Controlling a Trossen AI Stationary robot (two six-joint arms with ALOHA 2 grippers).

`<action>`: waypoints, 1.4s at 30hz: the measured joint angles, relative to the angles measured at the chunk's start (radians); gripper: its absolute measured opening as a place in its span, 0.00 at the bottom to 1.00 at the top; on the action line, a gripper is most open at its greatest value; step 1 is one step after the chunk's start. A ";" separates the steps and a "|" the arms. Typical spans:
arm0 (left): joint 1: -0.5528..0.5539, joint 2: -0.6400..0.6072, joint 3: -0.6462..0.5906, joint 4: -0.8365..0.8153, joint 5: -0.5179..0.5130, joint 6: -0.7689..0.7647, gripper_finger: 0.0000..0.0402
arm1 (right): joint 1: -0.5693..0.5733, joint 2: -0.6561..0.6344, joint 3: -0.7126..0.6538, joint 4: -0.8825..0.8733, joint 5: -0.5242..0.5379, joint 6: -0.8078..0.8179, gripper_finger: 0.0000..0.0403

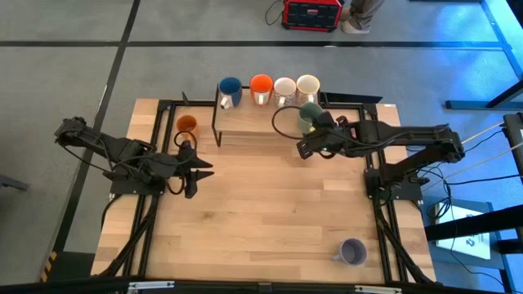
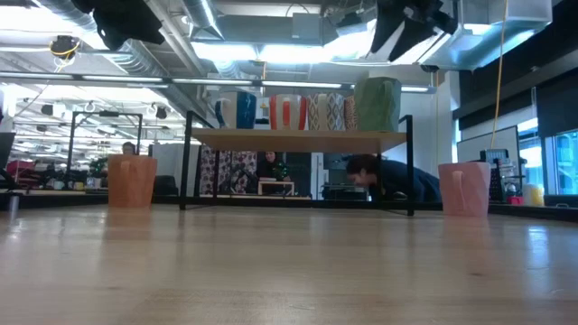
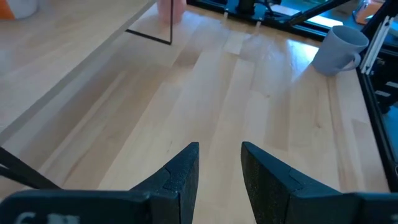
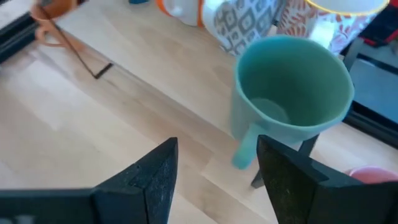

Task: Place coffee mugs
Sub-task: Put the purple mug on the shelf

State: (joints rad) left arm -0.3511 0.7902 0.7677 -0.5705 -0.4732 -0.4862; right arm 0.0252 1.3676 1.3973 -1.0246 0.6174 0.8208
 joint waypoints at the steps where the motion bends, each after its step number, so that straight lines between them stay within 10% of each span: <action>1: 0.000 0.000 0.000 0.000 0.000 0.000 0.28 | 0.010 -0.003 0.003 0.000 0.007 -0.003 0.51; 29: 0.000 0.000 0.000 0.003 0.013 0.000 0.28 | 0.244 -0.007 0.019 0.040 -0.046 -0.015 0.51; 42: 0.000 0.000 0.000 0.004 0.015 -0.001 0.28 | 0.556 -0.007 -0.041 0.082 -0.395 0.346 0.51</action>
State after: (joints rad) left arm -0.3511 0.7906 0.7677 -0.5667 -0.4579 -0.4873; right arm 0.5811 1.3605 1.3564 -0.9428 0.2228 1.1668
